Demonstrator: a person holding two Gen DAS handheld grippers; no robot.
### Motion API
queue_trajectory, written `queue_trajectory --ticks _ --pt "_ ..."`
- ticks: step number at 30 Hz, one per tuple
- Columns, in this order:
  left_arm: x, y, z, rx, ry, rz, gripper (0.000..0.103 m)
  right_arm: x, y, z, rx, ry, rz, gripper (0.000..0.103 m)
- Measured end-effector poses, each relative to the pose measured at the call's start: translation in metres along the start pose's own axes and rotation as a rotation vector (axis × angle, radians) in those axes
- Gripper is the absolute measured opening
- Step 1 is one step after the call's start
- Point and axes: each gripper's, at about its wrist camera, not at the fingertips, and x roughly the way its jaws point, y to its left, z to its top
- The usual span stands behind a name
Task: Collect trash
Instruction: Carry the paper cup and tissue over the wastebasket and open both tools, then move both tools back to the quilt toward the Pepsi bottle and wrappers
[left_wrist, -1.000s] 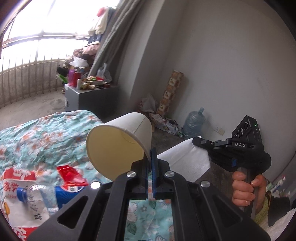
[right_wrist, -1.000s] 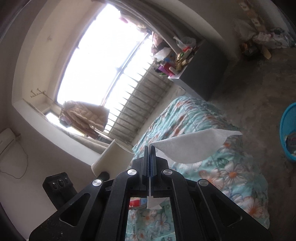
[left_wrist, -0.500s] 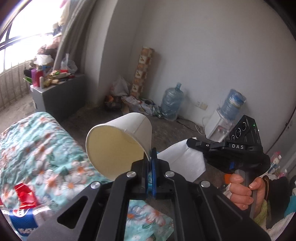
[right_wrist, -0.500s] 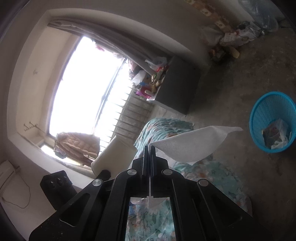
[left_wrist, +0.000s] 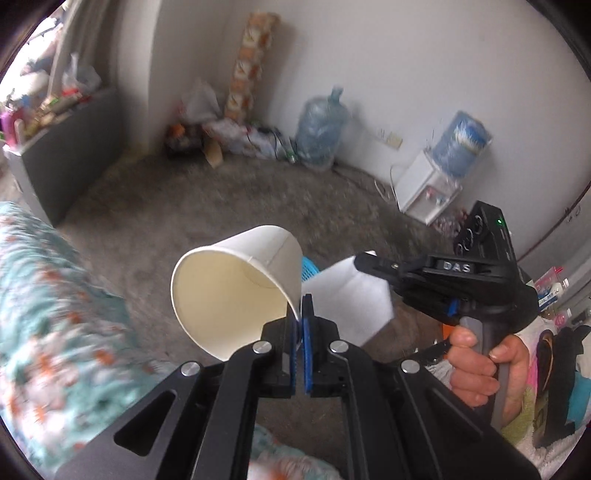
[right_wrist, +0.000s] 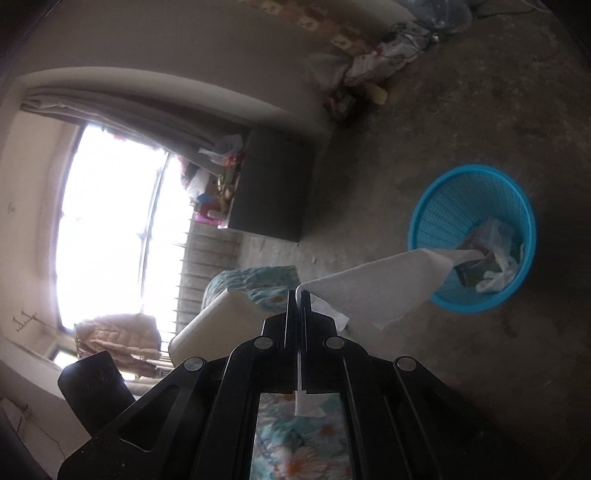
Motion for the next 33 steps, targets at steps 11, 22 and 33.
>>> queue_trajectory --ticks 11,22,33 --pt "0.151 0.0 0.016 0.006 0.25 0.011 0.016 0.062 -0.121 0.054 0.237 0.054 -0.22 0.055" --pt "0.131 0.008 0.016 -0.005 0.206 0.078 0.046 0.037 -0.177 0.007 0.424 -0.046 -0.276 0.061" --pt "-0.024 0.026 -0.011 -0.072 -0.037 0.111 0.066 0.016 -0.096 -0.002 0.223 -0.035 -0.161 0.065"
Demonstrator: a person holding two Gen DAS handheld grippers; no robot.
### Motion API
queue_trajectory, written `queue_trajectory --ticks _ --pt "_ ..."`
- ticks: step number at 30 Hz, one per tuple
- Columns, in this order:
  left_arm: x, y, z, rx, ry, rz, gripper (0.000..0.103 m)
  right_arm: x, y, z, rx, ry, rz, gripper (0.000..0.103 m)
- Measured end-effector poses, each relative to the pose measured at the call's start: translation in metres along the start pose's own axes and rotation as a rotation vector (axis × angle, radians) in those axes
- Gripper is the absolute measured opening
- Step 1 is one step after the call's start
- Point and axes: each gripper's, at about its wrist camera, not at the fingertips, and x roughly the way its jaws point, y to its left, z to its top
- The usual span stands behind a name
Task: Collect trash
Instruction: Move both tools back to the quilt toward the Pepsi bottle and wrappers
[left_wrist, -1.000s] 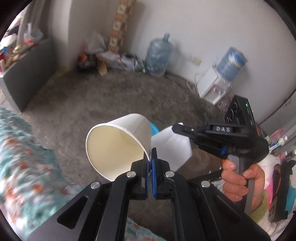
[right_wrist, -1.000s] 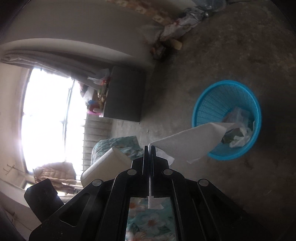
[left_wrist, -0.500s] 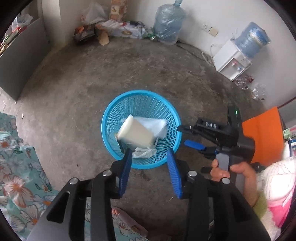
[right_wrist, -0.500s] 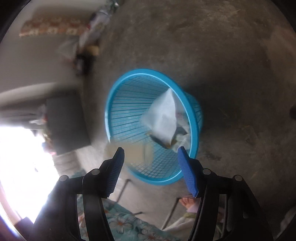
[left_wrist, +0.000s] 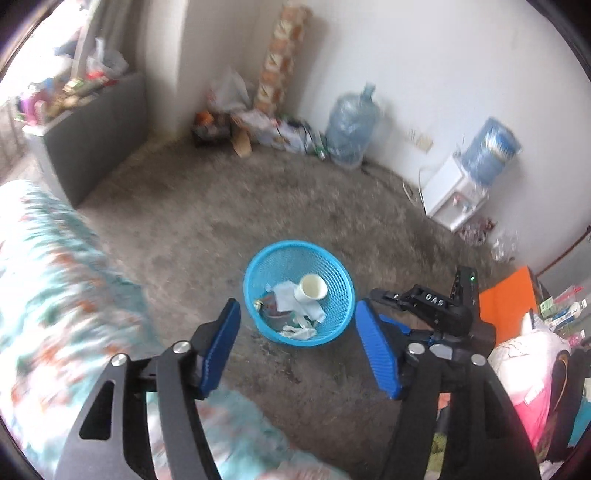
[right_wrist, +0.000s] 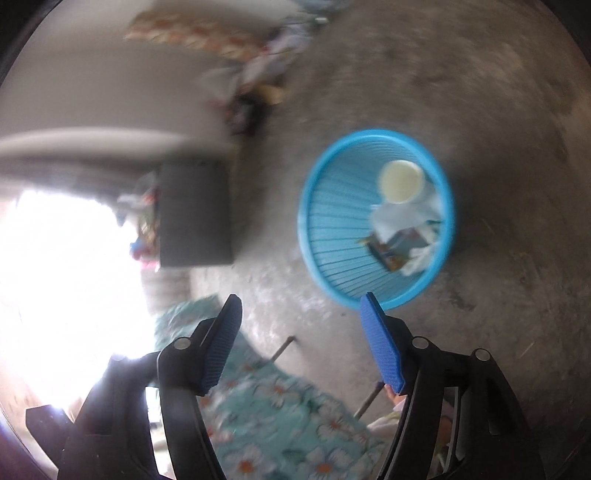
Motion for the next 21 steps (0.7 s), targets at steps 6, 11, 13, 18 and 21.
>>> queue_trajectory --ticks 6,11,13,18,21 --pt "-0.099 0.032 -0.05 0.002 -0.137 0.103 0.076 -0.016 0.058 -0.024 -0.167 0.036 0.058 0.068" --pt "-0.17 0.075 -0.105 -0.101 -0.235 0.181 0.08 -0.016 0.115 -0.057 -0.34 0.079 0.08 0.068" --pt "-0.188 0.087 -0.128 -0.151 -0.256 0.212 0.081 -0.017 0.139 -0.074 -0.421 0.092 0.091 0.068" --pt "-0.223 0.118 -0.184 -0.286 -0.28 0.245 0.082 -0.008 0.204 -0.13 -0.691 0.151 0.15 0.07" --pt "-0.235 0.132 -0.212 -0.364 -0.302 0.254 0.083 0.006 0.244 -0.175 -0.878 0.213 0.184 0.072"
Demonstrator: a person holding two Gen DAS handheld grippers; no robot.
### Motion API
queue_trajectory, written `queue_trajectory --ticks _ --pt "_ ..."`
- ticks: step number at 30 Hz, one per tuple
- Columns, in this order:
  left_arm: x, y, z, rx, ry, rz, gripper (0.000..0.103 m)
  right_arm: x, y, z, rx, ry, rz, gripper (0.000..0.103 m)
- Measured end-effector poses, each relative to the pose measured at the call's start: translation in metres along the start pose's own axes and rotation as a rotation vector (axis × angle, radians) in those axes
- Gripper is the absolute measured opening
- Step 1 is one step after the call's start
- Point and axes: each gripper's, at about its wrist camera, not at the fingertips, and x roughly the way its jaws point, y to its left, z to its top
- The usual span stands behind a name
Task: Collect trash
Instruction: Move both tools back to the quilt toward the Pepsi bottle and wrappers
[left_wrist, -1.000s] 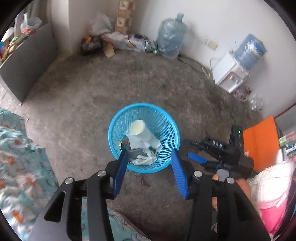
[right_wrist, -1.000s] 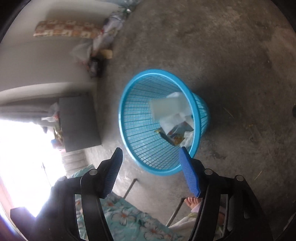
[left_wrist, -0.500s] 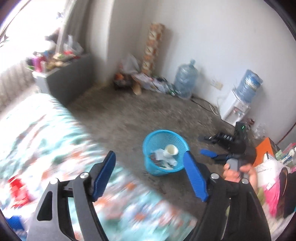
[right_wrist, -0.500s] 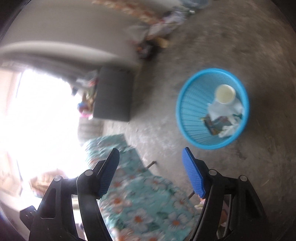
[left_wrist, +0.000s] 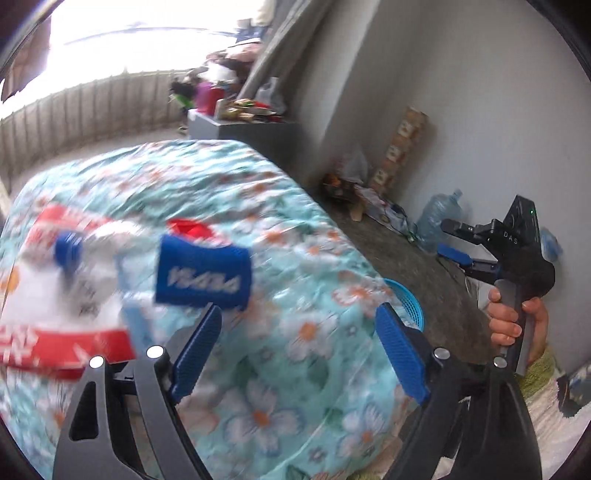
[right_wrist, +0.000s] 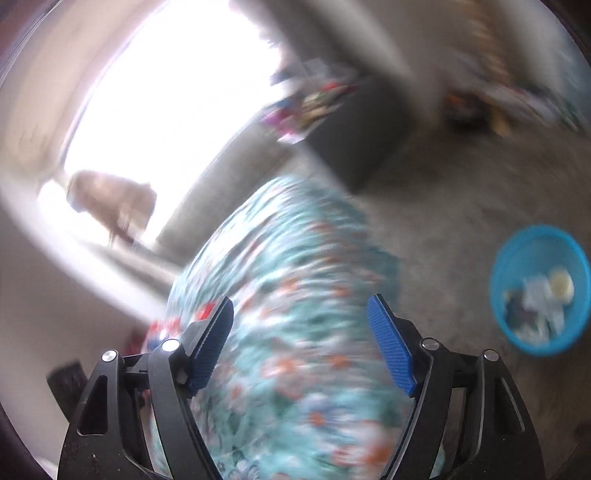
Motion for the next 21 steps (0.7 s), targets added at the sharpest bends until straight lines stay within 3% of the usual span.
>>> queue_trajectory --ticks 6,10,15,21 --pt "-0.032 0.033 -0.022 -0.062 -0.072 0.051 0.083 0.068 0.096 -0.014 -0.267 0.177 0.084 0.074" --pt "-0.062 0.057 -0.03 -0.089 -0.142 0.099 0.083 0.108 0.146 -0.034 -0.425 0.261 0.108 0.083" --pt "-0.09 0.088 -0.043 -0.169 -0.205 0.103 0.083 0.144 0.187 -0.061 -0.598 0.363 0.073 0.086" --pt "-0.096 0.118 -0.056 -0.265 -0.224 0.108 0.083 0.167 0.217 -0.074 -0.816 0.397 -0.004 0.088"
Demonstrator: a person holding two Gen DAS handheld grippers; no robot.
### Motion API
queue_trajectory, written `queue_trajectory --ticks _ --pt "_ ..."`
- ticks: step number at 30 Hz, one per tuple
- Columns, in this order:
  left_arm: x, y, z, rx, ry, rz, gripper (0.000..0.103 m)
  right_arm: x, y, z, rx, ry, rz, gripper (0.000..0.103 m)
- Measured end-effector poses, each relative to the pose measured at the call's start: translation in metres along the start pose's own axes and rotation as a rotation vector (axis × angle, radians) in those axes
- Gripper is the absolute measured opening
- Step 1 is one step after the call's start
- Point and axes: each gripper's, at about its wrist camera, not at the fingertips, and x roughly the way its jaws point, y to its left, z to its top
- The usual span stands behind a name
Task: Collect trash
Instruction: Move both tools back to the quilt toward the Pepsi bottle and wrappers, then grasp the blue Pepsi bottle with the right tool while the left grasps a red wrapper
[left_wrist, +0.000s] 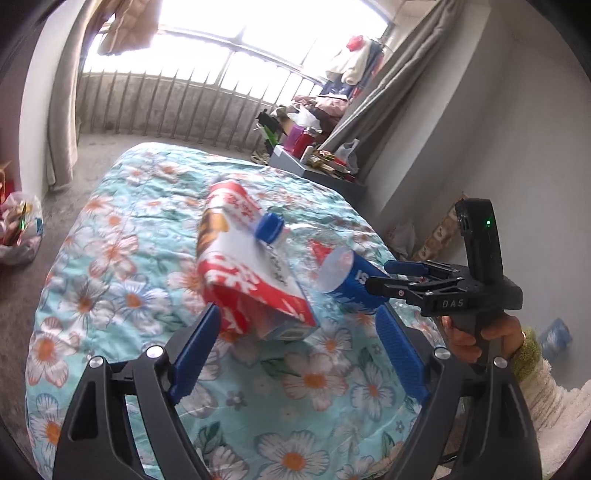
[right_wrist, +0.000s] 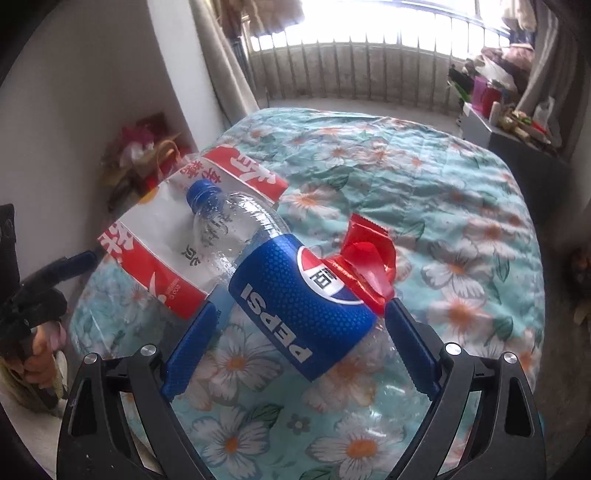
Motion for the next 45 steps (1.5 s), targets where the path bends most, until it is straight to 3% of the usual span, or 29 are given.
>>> queue_trajectory --ticks 5,7,15,21,28,36,41,45 --pt "0.006 0.007 -0.007 -0.006 -0.009 -0.055 0.079 0.032 0.01 0.012 -0.083 0.103 -0.014 0.088" --pt "0.009 0.005 -0.011 0.007 -0.003 -0.061 0.076 0.039 0.014 0.011 -0.11 0.132 -0.066 0.085" --pt "0.016 0.011 -0.017 -0.024 0.001 -0.06 0.065 0.026 0.02 -0.007 -0.076 0.168 -0.161 0.074" --pt "0.006 0.01 -0.013 0.004 -0.022 -0.088 0.064 0.005 -0.008 -0.04 0.145 0.181 -0.176 0.069" --pt "-0.001 -0.028 -0.014 0.125 -0.012 -0.245 0.064 -0.029 -0.033 -0.087 0.361 0.14 -0.157 0.067" --pt "0.04 -0.067 0.015 0.13 0.029 -0.346 0.064 -0.061 -0.07 -0.132 0.647 0.05 -0.137 0.066" --pt "0.083 -0.09 0.038 0.128 0.089 -0.326 0.063 -0.069 -0.087 -0.15 0.776 -0.005 -0.09 0.066" --pt "0.121 -0.116 0.045 0.226 0.149 -0.246 0.063 -0.071 -0.095 -0.16 0.841 -0.038 -0.042 0.066"
